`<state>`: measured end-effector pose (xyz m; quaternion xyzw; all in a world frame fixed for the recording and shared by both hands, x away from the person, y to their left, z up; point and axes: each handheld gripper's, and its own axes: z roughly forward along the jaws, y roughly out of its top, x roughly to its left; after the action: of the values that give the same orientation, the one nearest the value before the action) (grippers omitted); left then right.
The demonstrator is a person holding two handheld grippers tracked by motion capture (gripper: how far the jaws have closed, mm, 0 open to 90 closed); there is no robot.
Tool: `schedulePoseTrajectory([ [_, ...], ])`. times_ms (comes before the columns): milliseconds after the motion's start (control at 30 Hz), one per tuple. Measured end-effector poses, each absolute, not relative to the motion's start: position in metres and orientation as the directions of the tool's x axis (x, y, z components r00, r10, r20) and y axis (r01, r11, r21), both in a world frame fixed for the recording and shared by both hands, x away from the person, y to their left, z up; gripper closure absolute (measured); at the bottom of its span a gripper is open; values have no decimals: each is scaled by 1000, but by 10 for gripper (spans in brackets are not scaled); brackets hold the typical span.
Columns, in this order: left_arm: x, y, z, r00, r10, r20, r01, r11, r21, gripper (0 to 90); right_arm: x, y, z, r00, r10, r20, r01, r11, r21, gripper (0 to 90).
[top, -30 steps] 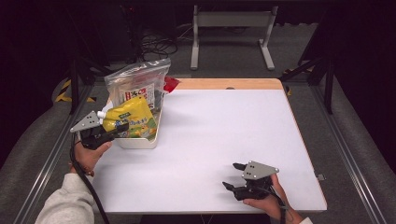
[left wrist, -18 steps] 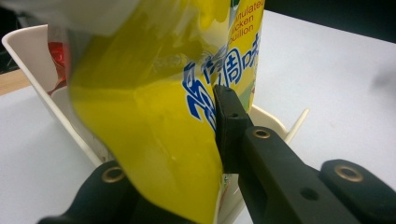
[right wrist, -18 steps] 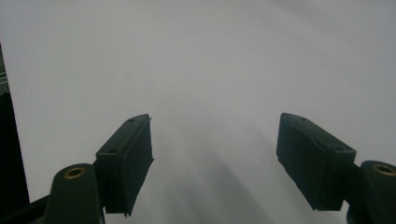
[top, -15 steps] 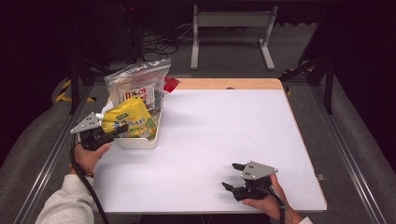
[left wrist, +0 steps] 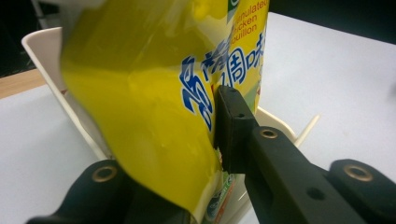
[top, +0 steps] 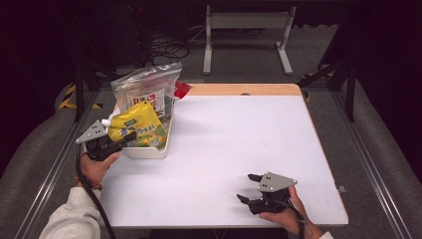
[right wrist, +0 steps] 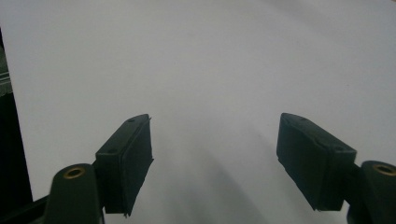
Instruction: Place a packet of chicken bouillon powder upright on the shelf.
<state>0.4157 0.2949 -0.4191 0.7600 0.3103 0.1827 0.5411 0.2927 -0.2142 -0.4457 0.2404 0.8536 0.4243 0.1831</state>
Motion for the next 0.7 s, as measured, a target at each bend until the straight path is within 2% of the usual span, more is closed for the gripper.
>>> schedulePoseTrajectory([
  [233, 413, 294, -416, 715, 698, -50, 262, -201, 944, 759, 293, -215, -445, -820, 563, -105, 255, 522, 814, 265],
  [300, 411, 294, -415, 698, 714, -53, 266, -189, 945, 707, 294, -214, -445, -819, 563, -105, 254, 522, 814, 265],
  [400, 407, 294, -413, 681, 731, -44, 257, -182, 949, 676, 294, -214, -444, -820, 562, -108, 251, 522, 815, 265],
  [500, 401, 294, -410, 646, 763, -30, 258, -181, 949, 552, 295, -213, -444, -821, 561, -110, 248, 523, 815, 265],
  [700, 383, 292, -405, 594, 804, 34, 245, -221, 944, 435, 298, -214, -441, -819, 561, -118, 239, 521, 820, 265],
])
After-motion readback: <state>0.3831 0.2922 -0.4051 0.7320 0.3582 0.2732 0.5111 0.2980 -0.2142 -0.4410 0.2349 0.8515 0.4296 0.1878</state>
